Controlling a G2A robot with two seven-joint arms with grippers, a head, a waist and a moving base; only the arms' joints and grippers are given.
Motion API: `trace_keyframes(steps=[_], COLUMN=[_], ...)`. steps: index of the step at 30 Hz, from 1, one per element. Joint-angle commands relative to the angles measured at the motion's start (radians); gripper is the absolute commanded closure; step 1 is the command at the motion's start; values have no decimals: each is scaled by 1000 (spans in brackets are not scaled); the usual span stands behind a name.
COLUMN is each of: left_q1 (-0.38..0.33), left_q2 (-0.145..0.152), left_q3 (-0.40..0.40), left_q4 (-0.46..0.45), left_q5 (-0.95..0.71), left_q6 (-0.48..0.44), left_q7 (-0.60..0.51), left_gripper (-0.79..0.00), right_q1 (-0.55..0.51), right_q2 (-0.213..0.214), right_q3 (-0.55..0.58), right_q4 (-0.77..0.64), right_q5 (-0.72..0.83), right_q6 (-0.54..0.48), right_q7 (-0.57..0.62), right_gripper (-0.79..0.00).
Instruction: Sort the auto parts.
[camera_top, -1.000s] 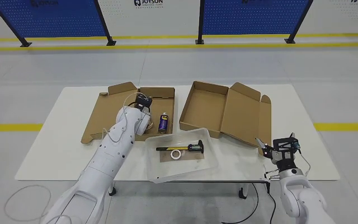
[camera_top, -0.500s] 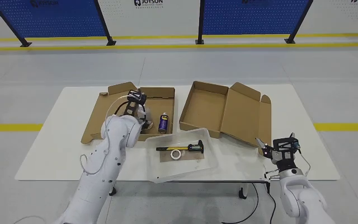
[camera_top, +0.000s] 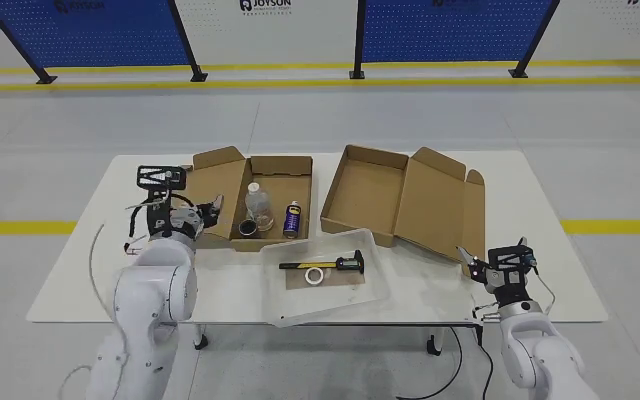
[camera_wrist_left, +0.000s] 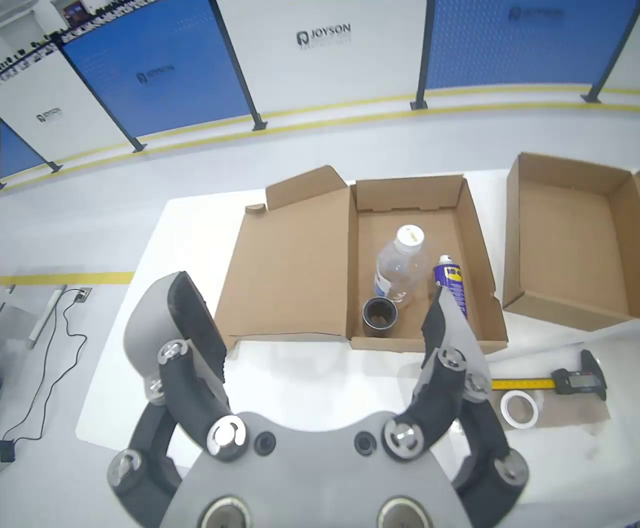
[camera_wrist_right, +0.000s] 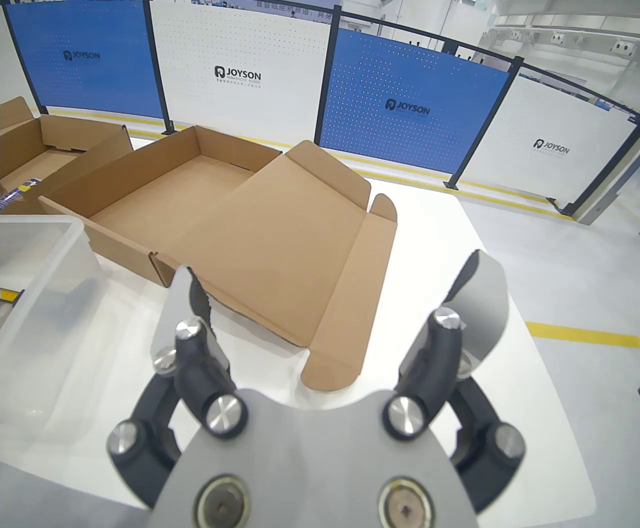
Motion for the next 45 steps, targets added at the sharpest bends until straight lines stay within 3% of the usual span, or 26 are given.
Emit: trace_keyframes(steps=[1, 6, 16, 22, 28, 33, 40, 45], left_q1=[32, 76, 77, 77, 77, 77, 77, 77], left_q2=[0, 0, 0, 0, 0, 0, 0, 0], left_q3=[-38, -82, -82, -82, -82, -82, -82, -82], left_q4=[-30, -64, -64, -64, -64, -64, -64, -64], left_q5=[-5, -7, -17, -17, -17, -17, -17, -17], left_q6=[20, 13, 5, 5, 5, 5, 5, 5], left_q7=[14, 23, 22, 22, 22, 22, 22, 22], left_gripper=[-785, -785, -785, -785, -785, -785, -785, -785], right_q1=[0, 0, 3, 30, 124, 278, 502, 594], right_q2=[0, 0, -1, 0, -16, -34, -70, -95], right_q3=[0, 0, -6, -66, -199, -311, -465, -545], right_q4=[0, 0, -10, -86, -204, -244, -196, -143], right_q5=[0, 0, 2, -173, -164, -112, -5, 104], right_q6=[0, 0, -7, -12, -14, -29, -7, 51], right_q7=[0, 0, 1, 75, 270, 520, 779, 916], right_gripper=[-785, -785, -785, -785, -785, -785, -785, -785])
